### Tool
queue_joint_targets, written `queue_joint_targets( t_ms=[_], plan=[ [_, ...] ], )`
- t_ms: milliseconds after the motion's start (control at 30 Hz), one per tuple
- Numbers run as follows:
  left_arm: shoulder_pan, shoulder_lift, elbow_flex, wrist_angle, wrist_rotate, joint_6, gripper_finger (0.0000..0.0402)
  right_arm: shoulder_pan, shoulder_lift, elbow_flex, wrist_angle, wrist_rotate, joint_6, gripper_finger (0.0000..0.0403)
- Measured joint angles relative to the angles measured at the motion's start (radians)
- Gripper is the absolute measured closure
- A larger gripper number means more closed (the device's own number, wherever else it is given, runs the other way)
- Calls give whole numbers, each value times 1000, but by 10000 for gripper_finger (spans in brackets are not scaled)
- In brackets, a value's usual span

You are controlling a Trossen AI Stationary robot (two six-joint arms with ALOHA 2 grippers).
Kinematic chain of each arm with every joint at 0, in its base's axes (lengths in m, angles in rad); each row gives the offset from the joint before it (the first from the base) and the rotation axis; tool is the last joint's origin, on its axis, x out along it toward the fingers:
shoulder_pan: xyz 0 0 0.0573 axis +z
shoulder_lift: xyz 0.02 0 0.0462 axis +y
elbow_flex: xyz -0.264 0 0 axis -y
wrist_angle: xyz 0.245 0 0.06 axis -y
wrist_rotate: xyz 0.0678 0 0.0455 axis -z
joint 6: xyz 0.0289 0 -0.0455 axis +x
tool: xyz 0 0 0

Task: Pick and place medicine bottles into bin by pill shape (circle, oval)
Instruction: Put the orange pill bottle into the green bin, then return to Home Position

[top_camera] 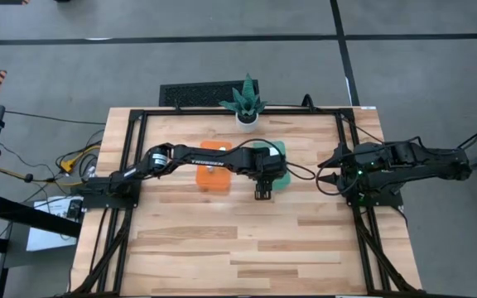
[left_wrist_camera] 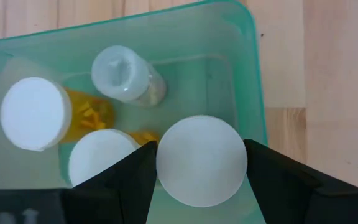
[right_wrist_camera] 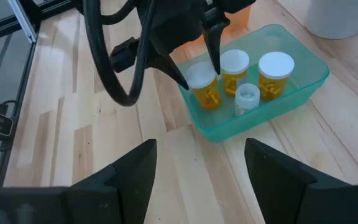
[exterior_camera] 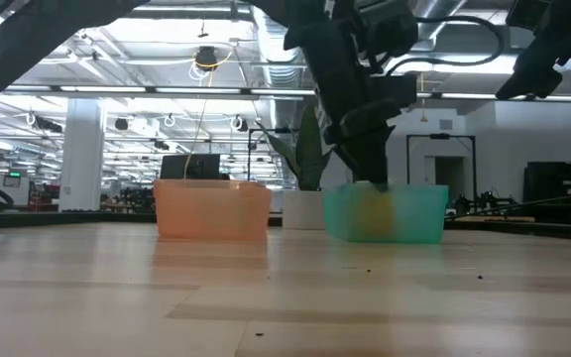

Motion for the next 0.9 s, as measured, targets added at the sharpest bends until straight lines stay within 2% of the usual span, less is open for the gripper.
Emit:
queue_joint_targets(
  t_ms=[533, 767, 900],
  plan=[
    [-2, 0, 1, 0, 1, 8, 137, 0, 0, 0, 0, 0, -12, 148],
    [-2, 0, 70, -23, -14, 19, 133, 0, 0, 0, 0, 0, -17, 148],
    [-2, 0, 169, -84, -22, 8, 133, 0, 0, 0, 0, 0, -18, 148]
  ],
)
